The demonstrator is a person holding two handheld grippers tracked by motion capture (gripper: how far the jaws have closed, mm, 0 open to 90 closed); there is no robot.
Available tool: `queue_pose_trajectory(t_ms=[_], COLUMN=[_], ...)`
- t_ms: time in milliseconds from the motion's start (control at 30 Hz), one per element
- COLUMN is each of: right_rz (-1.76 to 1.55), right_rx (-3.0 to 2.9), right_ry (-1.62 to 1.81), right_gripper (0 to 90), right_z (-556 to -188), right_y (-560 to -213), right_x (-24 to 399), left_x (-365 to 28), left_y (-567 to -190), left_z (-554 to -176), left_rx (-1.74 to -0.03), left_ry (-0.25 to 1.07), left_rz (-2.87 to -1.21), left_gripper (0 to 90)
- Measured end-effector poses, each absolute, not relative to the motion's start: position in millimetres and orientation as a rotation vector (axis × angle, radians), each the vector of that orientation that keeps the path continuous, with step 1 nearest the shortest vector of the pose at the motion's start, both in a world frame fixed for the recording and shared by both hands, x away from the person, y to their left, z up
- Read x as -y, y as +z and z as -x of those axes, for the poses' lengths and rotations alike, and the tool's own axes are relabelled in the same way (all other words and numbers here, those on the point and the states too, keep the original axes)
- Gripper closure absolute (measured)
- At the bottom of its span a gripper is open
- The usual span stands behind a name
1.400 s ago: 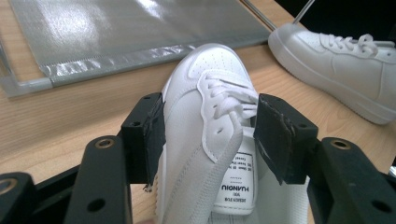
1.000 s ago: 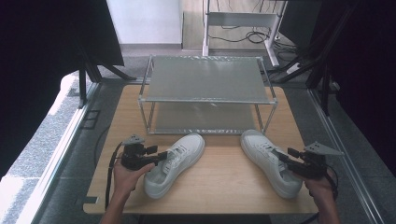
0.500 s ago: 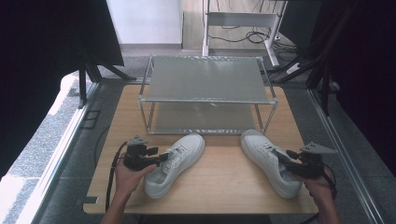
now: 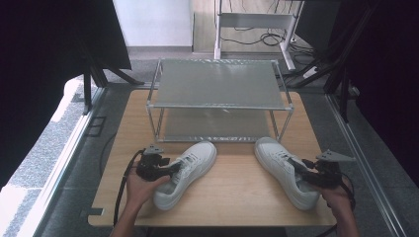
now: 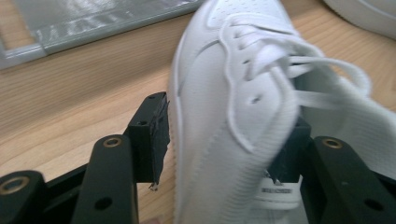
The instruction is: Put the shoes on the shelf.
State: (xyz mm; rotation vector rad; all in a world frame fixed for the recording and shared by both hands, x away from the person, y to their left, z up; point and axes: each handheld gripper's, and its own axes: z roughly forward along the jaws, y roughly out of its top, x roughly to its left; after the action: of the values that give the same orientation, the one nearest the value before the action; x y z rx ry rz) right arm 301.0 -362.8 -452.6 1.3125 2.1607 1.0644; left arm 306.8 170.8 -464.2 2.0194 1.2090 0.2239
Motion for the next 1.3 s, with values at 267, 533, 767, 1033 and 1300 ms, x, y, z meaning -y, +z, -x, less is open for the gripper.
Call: queue_pose_trajectory(t_ms=[267, 533, 767, 1033, 1300], right_rz=[-1.307, -1.27, -1.29, -1.311, -1.334], right_rx=[-2.177, -2.241, -2.279, -2.266, -2.256], right_ry=[0.995, 0.892, 0.884, 0.857, 0.87], right_gripper=[54.8, 60.1, 71.4, 80.9, 84.2], right_z=[-310, -324, -328, -328, -329], right_y=[-454, -458, -461, -462, -461], right_x=[363, 359, 359, 359, 360], left_x=[-165, -161, -158, -157, -157], left_y=[-464, -463, -464, -464, -464], left_z=[-312, -316, -319, -318, -316], left_rx=[-1.212, -1.219, -1.237, -1.233, -1.214], left_ry=[0.248, 0.242, 0.216, 0.243, 0.243], left_rz=[-2.064, -2.105, -2.136, -2.135, -2.092], left_gripper=[55.0, 59.3, 69.9, 79.1, 80.6])
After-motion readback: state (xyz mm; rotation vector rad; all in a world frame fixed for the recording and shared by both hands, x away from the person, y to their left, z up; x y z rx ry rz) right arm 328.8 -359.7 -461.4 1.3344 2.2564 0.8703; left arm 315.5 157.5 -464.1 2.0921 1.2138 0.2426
